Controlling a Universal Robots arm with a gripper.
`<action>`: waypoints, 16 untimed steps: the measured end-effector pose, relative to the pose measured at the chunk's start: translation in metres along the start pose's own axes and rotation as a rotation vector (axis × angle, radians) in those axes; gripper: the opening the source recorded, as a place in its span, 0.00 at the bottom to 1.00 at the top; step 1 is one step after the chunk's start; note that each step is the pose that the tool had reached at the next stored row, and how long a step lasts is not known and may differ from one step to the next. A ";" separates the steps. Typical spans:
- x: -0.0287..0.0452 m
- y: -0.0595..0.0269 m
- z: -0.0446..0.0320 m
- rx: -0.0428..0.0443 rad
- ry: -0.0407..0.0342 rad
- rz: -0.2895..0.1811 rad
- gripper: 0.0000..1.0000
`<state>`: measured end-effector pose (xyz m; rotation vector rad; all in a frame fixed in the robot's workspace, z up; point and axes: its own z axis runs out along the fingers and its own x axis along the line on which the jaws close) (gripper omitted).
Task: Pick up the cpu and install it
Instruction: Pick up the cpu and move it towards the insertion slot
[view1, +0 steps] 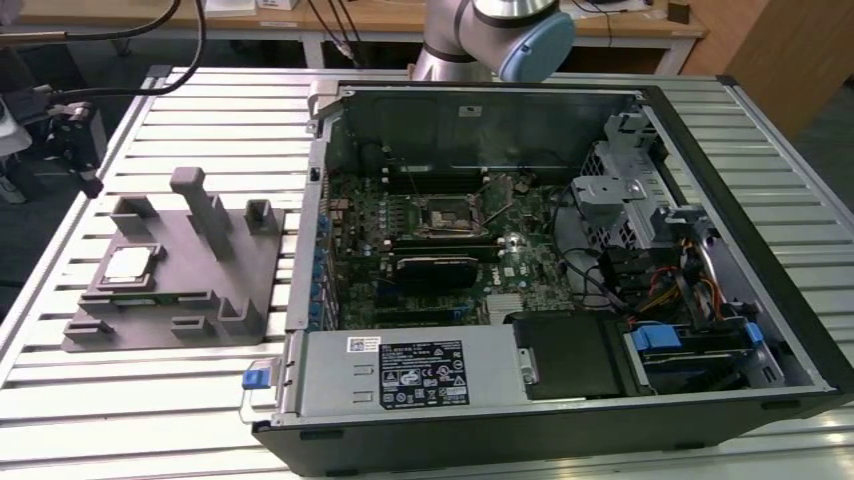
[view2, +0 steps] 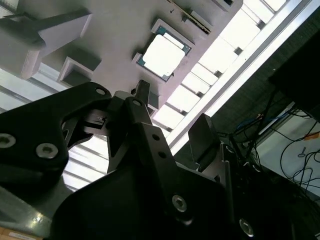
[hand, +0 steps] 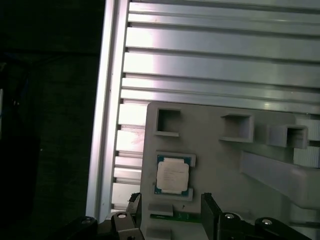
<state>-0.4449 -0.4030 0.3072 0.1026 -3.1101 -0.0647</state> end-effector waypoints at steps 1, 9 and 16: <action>0.0000 -0.0001 0.0012 0.0000 0.0003 0.000 0.58; -0.0001 -0.0005 0.0109 -0.0001 0.0035 -0.003 0.58; -0.0004 -0.0010 0.0215 -0.0002 0.0050 -0.007 0.58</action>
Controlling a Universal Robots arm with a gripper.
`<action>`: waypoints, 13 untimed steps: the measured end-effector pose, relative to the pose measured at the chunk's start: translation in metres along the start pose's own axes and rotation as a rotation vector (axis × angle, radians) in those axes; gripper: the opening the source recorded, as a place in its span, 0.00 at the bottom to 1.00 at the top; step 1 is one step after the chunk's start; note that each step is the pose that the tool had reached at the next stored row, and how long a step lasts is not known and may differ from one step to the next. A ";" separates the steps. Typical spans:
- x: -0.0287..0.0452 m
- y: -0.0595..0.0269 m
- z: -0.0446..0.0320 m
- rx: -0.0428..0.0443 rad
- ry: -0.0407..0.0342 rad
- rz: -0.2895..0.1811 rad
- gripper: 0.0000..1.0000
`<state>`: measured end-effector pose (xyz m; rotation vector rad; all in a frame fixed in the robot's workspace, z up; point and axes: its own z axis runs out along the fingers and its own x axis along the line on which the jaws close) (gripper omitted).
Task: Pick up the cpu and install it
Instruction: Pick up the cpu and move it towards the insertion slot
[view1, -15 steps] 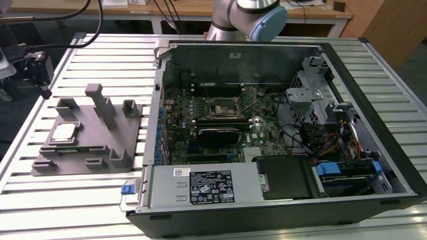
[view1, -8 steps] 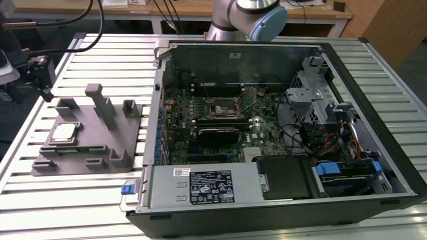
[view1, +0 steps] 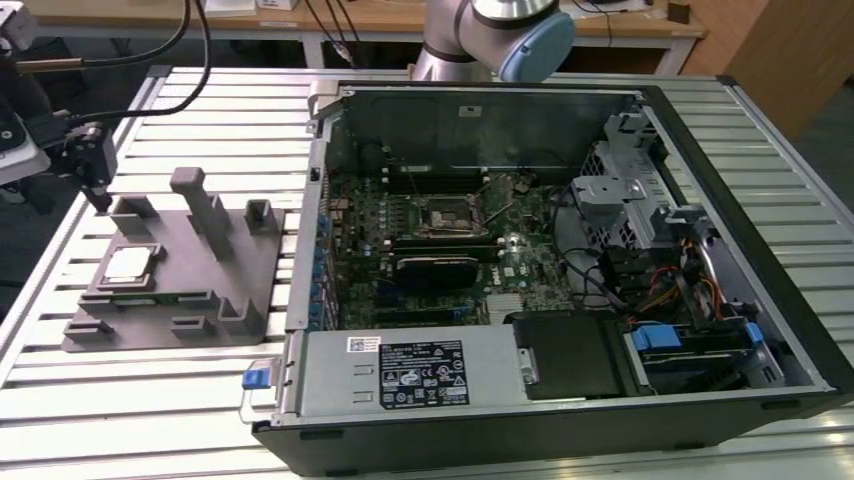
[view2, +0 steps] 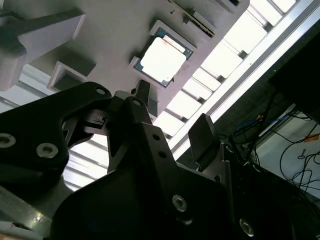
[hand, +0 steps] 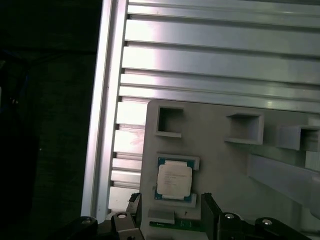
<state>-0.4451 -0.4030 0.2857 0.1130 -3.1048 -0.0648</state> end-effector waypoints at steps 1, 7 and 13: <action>0.0000 -0.0001 0.0007 0.0001 0.0001 0.000 0.58; -0.0002 -0.0016 0.0096 0.0001 -0.0010 -0.001 0.58; 0.0008 -0.0032 0.0171 0.0007 -0.0071 -0.002 0.58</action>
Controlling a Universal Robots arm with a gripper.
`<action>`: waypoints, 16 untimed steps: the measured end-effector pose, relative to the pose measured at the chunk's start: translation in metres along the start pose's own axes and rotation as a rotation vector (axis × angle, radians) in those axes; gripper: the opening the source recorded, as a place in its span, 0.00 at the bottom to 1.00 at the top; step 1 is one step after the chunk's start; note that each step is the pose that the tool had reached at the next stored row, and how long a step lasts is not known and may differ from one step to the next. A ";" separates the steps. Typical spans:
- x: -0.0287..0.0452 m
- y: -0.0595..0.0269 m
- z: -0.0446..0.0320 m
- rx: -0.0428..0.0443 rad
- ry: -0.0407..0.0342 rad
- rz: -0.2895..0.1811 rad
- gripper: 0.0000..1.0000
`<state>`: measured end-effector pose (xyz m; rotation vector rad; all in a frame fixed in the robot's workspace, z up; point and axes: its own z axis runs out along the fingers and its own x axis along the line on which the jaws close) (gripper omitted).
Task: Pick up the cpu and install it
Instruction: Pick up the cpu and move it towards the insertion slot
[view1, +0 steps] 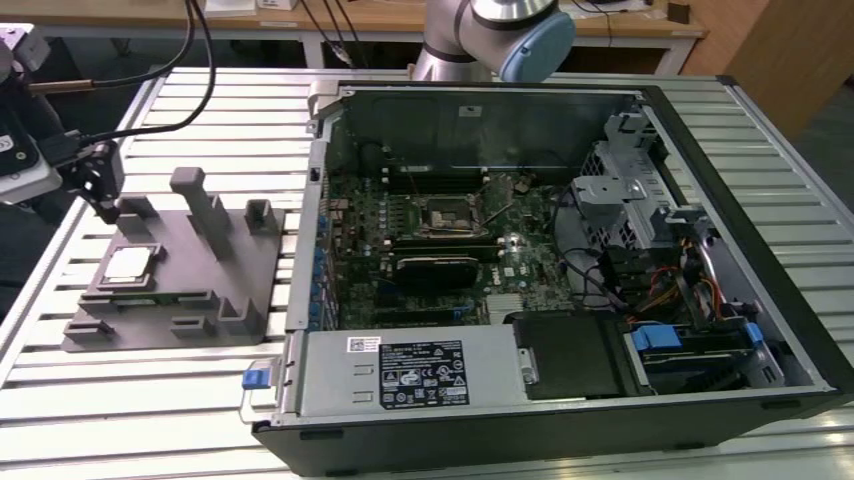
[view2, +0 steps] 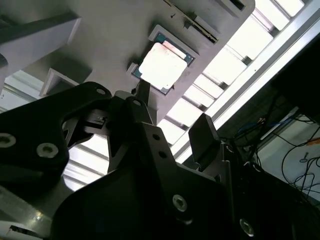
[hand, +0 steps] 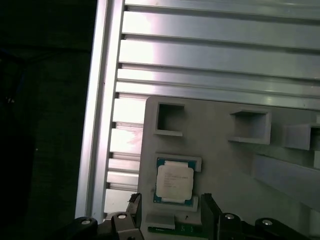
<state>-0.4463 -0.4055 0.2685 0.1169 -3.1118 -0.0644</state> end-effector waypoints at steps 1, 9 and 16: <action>0.0000 -0.0001 0.0009 0.0003 -0.0027 -0.001 0.58; 0.0040 0.0000 0.0085 0.0041 -0.0323 -0.003 0.58; 0.0038 -0.0006 0.0209 0.0046 -0.0330 -0.003 0.60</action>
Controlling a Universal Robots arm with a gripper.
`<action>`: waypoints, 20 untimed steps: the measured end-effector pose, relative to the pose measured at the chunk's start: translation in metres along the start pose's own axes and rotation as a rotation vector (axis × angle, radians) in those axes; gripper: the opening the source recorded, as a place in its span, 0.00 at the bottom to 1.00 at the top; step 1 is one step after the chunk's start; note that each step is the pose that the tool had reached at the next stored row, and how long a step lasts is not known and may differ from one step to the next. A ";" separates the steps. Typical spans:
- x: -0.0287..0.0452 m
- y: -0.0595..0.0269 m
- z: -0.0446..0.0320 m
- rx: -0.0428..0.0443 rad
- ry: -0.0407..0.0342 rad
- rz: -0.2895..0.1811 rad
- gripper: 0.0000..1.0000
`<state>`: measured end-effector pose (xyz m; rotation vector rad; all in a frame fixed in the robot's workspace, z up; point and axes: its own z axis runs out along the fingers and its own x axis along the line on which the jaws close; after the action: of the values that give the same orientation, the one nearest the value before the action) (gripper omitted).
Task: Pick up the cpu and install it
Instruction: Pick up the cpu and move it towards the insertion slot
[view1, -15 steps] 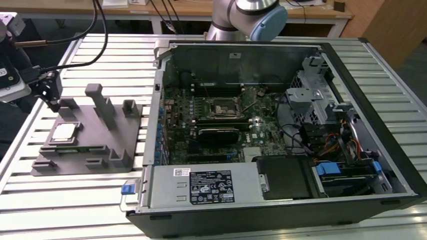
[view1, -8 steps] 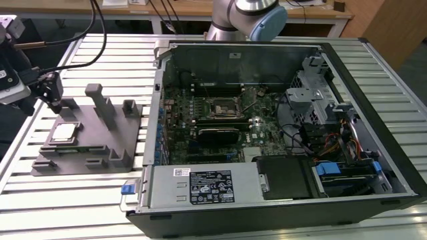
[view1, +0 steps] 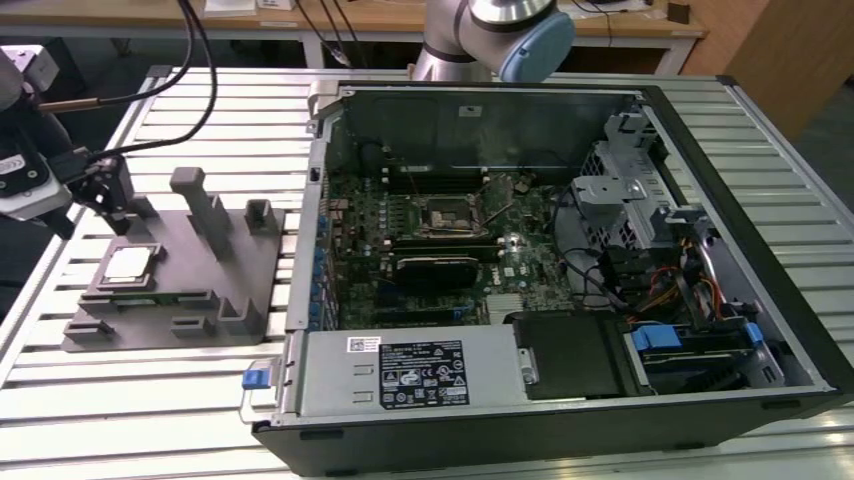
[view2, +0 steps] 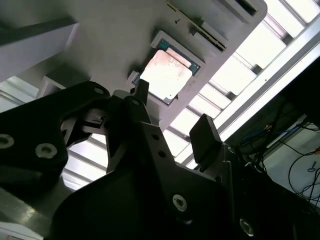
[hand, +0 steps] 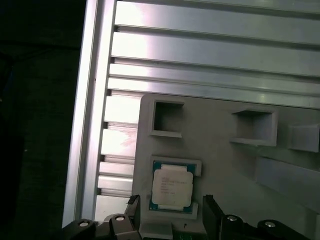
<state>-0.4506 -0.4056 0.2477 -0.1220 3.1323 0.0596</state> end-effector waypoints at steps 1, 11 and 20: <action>0.0000 -0.0001 0.0018 0.0000 -0.0005 0.000 0.60; 0.0002 -0.0007 0.0196 0.0003 -0.0048 0.005 0.66; 0.0003 -0.0012 0.0320 0.0006 -0.0047 0.007 0.66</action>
<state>-0.4506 -0.4055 0.2157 -0.1114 3.1281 0.0590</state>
